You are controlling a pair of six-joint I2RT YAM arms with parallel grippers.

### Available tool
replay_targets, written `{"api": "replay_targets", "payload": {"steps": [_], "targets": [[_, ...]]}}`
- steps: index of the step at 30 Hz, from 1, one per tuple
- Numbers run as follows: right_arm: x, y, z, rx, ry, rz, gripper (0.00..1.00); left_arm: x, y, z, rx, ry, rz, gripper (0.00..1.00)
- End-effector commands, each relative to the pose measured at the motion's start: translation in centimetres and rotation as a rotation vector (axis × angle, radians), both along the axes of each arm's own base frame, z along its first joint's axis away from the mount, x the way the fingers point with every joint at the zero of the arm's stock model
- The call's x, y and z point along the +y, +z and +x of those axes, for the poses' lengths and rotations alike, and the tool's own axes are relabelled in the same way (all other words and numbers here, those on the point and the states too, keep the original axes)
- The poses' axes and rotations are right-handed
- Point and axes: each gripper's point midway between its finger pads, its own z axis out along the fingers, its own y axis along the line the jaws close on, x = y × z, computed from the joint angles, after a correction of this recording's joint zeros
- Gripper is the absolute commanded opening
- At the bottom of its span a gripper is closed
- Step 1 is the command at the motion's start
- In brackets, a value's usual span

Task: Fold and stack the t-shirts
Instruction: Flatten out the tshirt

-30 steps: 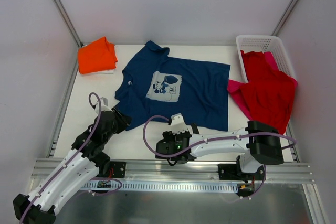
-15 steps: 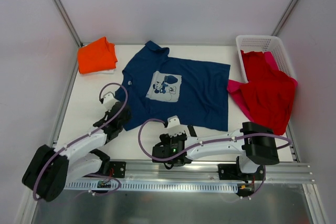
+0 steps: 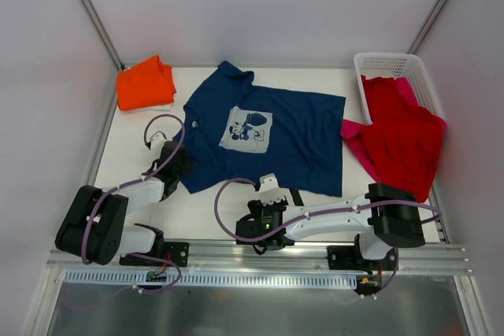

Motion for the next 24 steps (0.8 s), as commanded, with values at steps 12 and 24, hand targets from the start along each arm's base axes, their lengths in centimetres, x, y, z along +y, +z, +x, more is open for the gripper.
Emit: {"api": "replay_targets", "payload": {"steps": [12, 24], "targets": [[-0.2, 1.3, 0.3, -0.029, 0.009, 0.018, 0.99, 1.2, -2.2, -10.5, 0.192, 0.127, -0.076, 0.00], [-0.5, 1.1, -0.3, -0.013, 0.013, 0.028, 0.99, 1.3, 1.7, -13.0, 0.114, 0.102, -0.136, 0.00]]}}
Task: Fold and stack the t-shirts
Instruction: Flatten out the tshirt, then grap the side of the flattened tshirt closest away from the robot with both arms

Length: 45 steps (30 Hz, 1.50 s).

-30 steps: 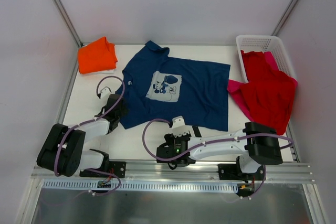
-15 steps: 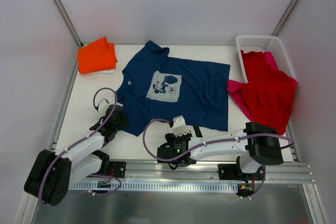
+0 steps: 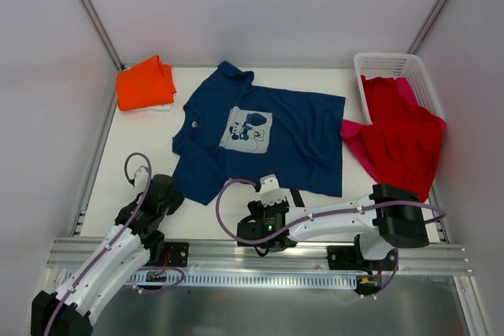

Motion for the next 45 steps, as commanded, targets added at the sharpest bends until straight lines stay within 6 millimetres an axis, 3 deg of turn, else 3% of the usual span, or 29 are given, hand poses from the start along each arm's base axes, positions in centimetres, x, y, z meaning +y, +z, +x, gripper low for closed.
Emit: {"api": "replay_targets", "payload": {"steps": [1, 3, 4, 5, 8, 13, 16, 21, 25, 27, 29, 31, 32, 35, 36, 39, 45], "targets": [[-0.6, 0.6, -0.2, -0.006, 0.000, 0.015, 0.99, 0.1, 3.6, -0.2, -0.067, -0.016, 0.010, 0.00], [-0.5, 0.6, -0.3, -0.001, -0.001, 0.016, 0.99, 0.1, 6.1, 0.6, -0.150, -0.045, 0.036, 0.14], [-0.3, 0.6, -0.3, -0.001, 0.001, 0.016, 0.99, 0.2, 7.3, 0.9, -0.184, -0.054, 0.055, 0.39], [-0.2, 0.7, -0.4, -0.001, 0.004, 0.015, 0.99, 0.8, 9.6, 1.7, -0.239, -0.030, 0.083, 0.52], [0.2, 1.0, -0.5, 0.001, 0.008, 0.004, 0.99, 1.7, 11.6, 2.6, -0.251, -0.025, 0.175, 0.80], [-0.2, 1.6, -0.5, -0.019, -0.004, -0.010, 0.99, 4.6, 10.0, 3.0, -0.174, 0.052, 0.362, 0.97], [-0.8, 1.6, -0.7, -0.018, -0.011, -0.019, 1.00, 6.4, 8.9, 3.0, -0.144, 0.093, 0.452, 0.99], [-1.5, 1.6, -0.7, -0.021, -0.018, -0.022, 1.00, 6.6, 8.2, 3.8, -0.190, 0.061, 0.417, 0.99], [-1.4, 2.4, -0.6, -0.028, -0.011, -0.021, 1.00, 4.8, 5.5, 5.3, -0.207, 0.004, 0.208, 0.99], [-1.2, 2.8, -0.5, -0.032, 0.001, -0.028, 0.99, 5.4, 3.4, 5.4, -0.168, 0.033, 0.136, 0.99], [-1.2, 3.0, -0.4, -0.040, 0.004, -0.030, 0.99, 4.6, 3.8, 5.9, -0.190, -0.003, 0.083, 0.99], [-1.0, 3.2, -0.3, -0.045, 0.008, -0.032, 0.99, 5.0, 3.6, 6.2, -0.210, 0.040, 0.019, 0.99], [-0.9, 3.1, -0.2, -0.051, 0.009, -0.037, 1.00, 3.6, 4.0, 6.7, -0.237, 0.008, -0.074, 0.99], [0.0, 3.5, -0.1, -0.056, 0.023, -0.042, 0.99, 1.8, 2.7, 7.0, -0.211, -0.030, -0.185, 0.99], [0.3, 3.4, -0.1, -0.055, 0.028, -0.049, 1.00, 1.5, 3.5, 7.9, -0.269, -0.055, -0.196, 0.99], [1.0, 3.3, -0.1, -0.050, 0.035, -0.059, 0.99, 1.2, 2.8, 8.4, -0.239, -0.069, -0.210, 0.99], [0.8, 3.0, 0.0, -0.058, 0.034, -0.071, 0.99, 0.8, 1.5, 8.3, -0.187, -0.062, -0.246, 0.99]]}}
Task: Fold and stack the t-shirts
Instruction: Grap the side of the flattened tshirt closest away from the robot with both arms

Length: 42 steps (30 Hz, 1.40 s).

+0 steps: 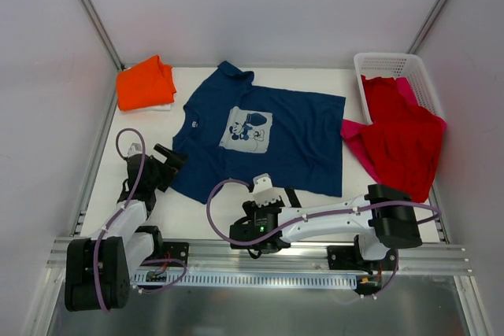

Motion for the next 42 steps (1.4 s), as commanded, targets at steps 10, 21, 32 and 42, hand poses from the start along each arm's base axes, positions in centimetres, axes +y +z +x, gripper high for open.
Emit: {"api": "replay_targets", "payload": {"steps": [10, 21, 32, 42], "targets": [[0.5, 0.0, 0.7, -0.034, 0.023, -0.010, 1.00, -0.6, 0.3, -2.8, 0.044, -0.016, -0.021, 0.97], [0.7, -1.0, 0.6, -0.016, 0.022, -0.001, 0.99, -1.5, -2.1, -4.9, 0.084, -0.067, -0.038, 0.61], [-0.3, -1.8, 1.3, 0.045, -0.042, 0.154, 0.99, -1.4, -2.3, -5.0, 0.086, -0.072, -0.024, 0.07], [-6.3, -2.7, 4.5, 0.090, -0.220, 0.826, 1.00, -1.7, -1.9, -4.9, 0.050, -0.106, -0.009, 0.00]]}}
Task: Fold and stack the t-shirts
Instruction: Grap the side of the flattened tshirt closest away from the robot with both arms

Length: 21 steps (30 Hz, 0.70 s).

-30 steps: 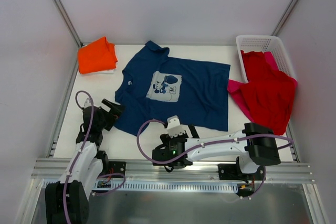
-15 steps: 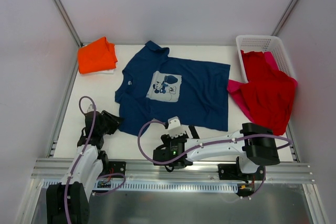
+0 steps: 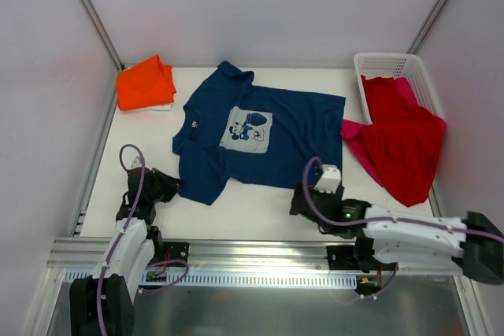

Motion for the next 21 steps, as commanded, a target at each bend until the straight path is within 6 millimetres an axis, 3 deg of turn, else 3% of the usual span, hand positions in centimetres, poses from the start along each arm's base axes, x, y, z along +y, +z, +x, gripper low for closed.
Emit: {"api": "replay_targets", "payload": {"steps": [1, 5, 7, 17, 21], "targets": [[-0.5, 1.5, 1.2, -0.056, -0.085, 0.301, 1.00, -0.5, 0.3, -0.2, -0.032, -0.043, 0.003, 0.00], [-5.7, 0.8, 2.5, -0.045, -0.261, 0.252, 0.99, -0.7, 0.3, -0.2, -0.040, -0.049, 0.000, 0.00], [-7.4, 0.2, 3.0, -0.023, -0.326, 0.206, 0.99, -0.8, 0.3, -0.2, -0.044, -0.055, -0.002, 0.00], [-10.2, -2.0, 5.0, 0.119, -0.542, 0.134, 1.00, -0.9, 0.5, -0.2, -0.057, -0.063, -0.003, 0.00], [-9.2, -3.0, 5.8, 0.174, -0.543, 0.195, 0.99, -0.8, 0.5, -0.2, -0.061, -0.063, -0.001, 0.00]]}}
